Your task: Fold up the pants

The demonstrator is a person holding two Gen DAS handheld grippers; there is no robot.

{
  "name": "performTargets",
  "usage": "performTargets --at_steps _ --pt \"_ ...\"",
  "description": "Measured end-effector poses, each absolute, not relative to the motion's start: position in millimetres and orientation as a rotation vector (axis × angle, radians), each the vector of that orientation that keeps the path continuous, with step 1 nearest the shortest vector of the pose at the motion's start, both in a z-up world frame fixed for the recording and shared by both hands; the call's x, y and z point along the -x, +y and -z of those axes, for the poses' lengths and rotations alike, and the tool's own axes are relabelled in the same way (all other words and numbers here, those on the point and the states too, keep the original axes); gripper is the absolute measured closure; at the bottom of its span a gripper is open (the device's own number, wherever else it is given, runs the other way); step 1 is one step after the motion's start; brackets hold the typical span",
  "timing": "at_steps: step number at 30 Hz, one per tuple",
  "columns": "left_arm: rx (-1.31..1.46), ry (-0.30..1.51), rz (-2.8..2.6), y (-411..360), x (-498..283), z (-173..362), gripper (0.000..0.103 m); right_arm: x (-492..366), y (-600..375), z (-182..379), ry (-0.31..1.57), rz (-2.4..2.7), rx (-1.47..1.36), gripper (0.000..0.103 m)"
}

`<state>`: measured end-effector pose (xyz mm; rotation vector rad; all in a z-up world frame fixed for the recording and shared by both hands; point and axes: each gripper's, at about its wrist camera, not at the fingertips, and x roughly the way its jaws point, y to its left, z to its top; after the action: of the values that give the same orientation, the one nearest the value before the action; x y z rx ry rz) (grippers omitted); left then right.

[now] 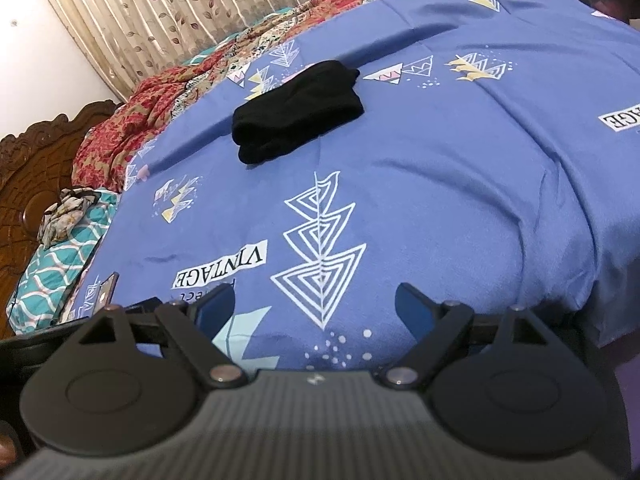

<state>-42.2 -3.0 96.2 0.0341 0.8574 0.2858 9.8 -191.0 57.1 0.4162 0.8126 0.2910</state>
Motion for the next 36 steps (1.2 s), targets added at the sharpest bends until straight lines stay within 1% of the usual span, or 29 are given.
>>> performTargets --at_steps 11,23,36 --pt "-0.020 0.861 -0.292 -1 44 -94 0.000 -7 -189 -60 0.772 -0.242 -0.376 0.012" --pt "0.066 0.925 -0.309 9 42 -86 0.000 -7 -188 -55 0.822 -0.222 -0.419 0.012" --pt "0.085 0.966 -0.248 8 43 -79 0.000 -8 -190 -52 0.852 -0.214 -0.432 0.012"
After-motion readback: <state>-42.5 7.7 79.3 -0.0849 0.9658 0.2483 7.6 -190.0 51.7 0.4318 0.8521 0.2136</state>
